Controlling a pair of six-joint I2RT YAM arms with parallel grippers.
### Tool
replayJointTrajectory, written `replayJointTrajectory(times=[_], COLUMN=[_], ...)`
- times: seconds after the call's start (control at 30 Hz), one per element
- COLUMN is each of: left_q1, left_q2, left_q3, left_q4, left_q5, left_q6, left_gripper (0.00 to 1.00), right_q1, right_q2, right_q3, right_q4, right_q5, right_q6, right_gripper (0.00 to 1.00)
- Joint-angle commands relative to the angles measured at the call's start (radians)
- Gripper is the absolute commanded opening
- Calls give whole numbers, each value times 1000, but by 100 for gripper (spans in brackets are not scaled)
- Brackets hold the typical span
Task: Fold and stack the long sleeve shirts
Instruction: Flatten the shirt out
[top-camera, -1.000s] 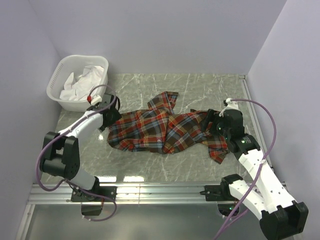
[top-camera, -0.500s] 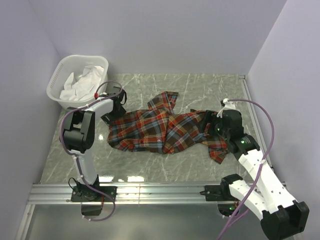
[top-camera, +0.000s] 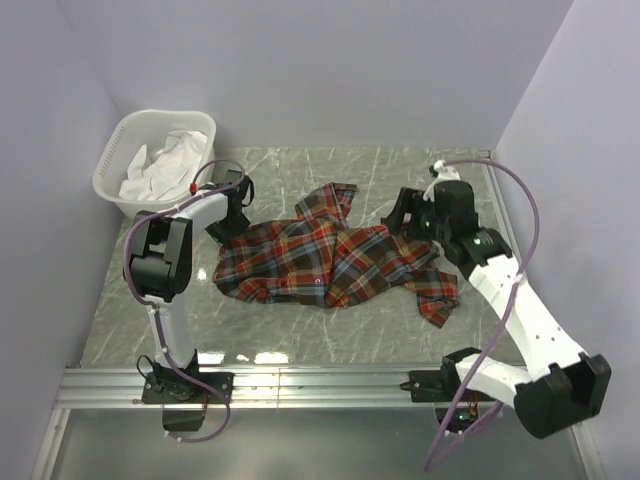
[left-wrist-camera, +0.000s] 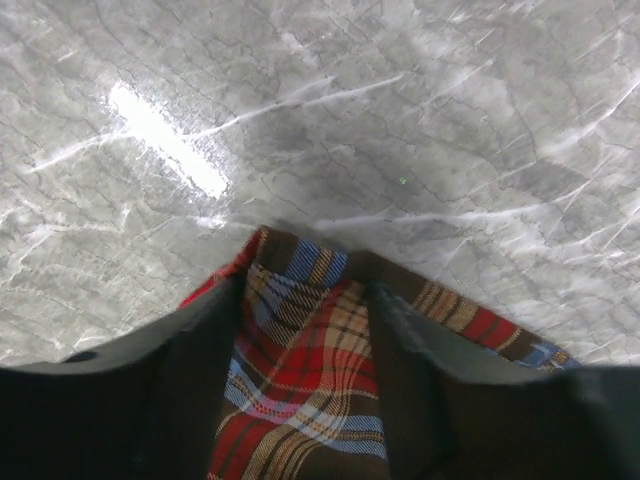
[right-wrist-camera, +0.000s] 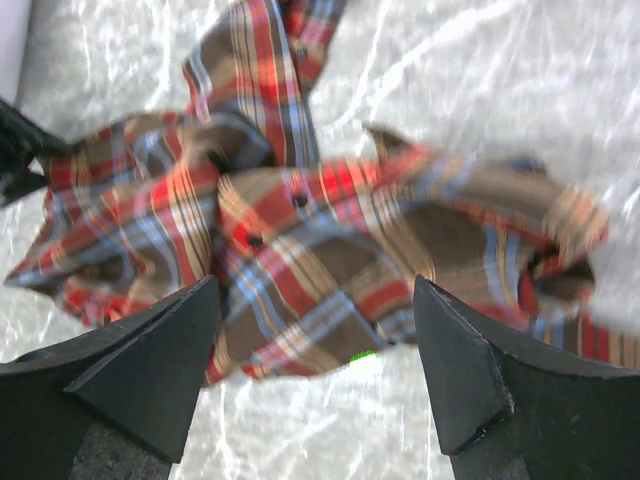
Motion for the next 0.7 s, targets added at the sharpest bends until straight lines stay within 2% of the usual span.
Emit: replayJointTrajectory(times=[0.0,0.03,0.07,0.13,0.17,0.27,0.5,0.67], left_q1=[18,18,18,18,20,20,24,47], left_q2=[48,49,45,40,33,-3,-153,-274], left_q3=[-39,-50,-56,-64,-64,-68,-94,-160], left_q4=[-19,-17,-11,-10,-10,-7,-14,-14], left_q5=[-2,-6,-8,-20,-26,-66,-126,-124], left_q6=[35,48,56,80,90,128,196,216], left_gripper=[56,52,42,31,18,4,1,1], right_q1=[10,10,11,13,14,19,23,31], right_q2=[93,116,163,219,278,400,645,678], right_q3=[135,157,176,237,258,335,418,275], right_q4=[-5,-7,-4,-10,-19,-30,-33,4], right_q5=[37,37,37,31,28,30,37,48], right_q6=[-40,-40,-40,-40,-43,-56,-70,-17], right_gripper=[84,84,84,84,84,84,84,75])
